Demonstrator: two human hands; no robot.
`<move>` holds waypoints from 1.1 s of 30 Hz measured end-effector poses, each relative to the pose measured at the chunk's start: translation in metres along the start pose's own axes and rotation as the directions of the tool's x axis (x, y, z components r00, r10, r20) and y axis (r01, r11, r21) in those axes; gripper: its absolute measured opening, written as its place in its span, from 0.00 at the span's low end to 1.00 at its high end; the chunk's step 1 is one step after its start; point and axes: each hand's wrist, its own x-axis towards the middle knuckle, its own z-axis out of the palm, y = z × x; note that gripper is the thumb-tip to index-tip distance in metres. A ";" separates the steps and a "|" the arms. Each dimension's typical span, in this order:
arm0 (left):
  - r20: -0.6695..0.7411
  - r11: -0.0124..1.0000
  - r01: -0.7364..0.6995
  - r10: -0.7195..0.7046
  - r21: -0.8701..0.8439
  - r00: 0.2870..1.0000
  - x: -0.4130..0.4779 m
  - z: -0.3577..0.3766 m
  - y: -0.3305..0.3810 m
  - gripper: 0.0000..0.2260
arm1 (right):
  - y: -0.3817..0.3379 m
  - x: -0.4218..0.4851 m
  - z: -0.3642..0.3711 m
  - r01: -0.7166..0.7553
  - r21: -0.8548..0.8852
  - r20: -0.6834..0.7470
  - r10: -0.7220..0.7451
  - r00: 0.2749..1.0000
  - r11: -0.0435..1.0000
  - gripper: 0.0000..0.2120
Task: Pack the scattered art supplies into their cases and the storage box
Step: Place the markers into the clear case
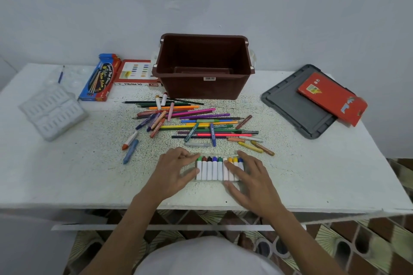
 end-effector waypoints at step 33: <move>-0.443 0.932 0.330 -0.235 0.149 0.865 0.005 -0.052 -0.050 0.10 | -0.014 0.018 0.000 0.045 0.062 -0.035 -0.043 0.998 0.997 0.28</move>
